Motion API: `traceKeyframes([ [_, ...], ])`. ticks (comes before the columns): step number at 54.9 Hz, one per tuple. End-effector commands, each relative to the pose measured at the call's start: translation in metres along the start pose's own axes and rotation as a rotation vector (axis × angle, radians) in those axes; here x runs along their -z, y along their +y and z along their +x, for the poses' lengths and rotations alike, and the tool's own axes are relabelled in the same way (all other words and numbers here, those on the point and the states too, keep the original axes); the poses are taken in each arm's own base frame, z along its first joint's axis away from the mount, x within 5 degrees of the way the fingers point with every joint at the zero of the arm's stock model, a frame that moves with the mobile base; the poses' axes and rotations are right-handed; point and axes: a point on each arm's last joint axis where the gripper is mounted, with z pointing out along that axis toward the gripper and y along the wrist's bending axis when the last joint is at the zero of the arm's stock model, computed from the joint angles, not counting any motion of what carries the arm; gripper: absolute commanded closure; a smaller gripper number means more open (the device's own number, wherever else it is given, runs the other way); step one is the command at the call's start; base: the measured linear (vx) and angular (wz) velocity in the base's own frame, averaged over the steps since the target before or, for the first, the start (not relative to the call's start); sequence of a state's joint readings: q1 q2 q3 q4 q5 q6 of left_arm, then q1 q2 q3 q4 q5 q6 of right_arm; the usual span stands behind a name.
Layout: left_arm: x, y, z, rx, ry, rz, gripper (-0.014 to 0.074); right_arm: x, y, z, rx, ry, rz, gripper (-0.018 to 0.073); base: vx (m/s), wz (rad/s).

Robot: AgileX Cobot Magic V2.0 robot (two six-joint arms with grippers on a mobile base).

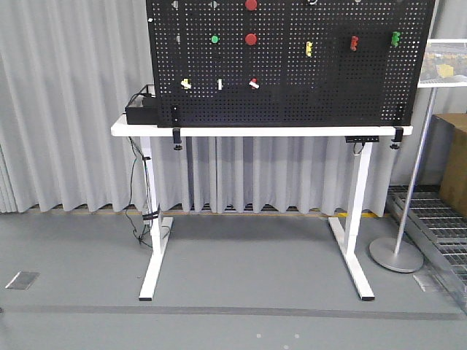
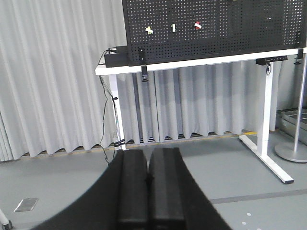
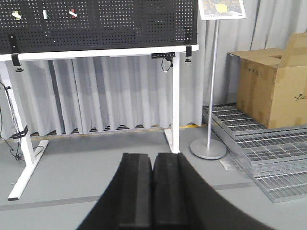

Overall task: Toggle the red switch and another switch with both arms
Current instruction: 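Drive the base forward toward the black pegboard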

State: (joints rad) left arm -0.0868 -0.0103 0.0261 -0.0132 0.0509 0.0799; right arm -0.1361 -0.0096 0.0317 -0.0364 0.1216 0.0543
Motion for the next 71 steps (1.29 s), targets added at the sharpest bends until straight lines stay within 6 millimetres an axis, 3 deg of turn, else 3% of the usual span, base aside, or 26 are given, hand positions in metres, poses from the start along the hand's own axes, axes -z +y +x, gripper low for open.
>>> traceKeyframes([
  [1,0.0010,-0.0002,-0.0023,0.012,-0.084,0.001,0.0594,0.0011,0.0001,-0.0067,0.018,-0.093,0.001,0.0566,0.08,0.01],
  [71,0.0010,-0.0002,-0.0023,0.012,-0.084,0.001,0.0594,0.0011,0.0001,-0.0067,0.018,-0.093,0.001,0.0566,0.32,-0.01],
])
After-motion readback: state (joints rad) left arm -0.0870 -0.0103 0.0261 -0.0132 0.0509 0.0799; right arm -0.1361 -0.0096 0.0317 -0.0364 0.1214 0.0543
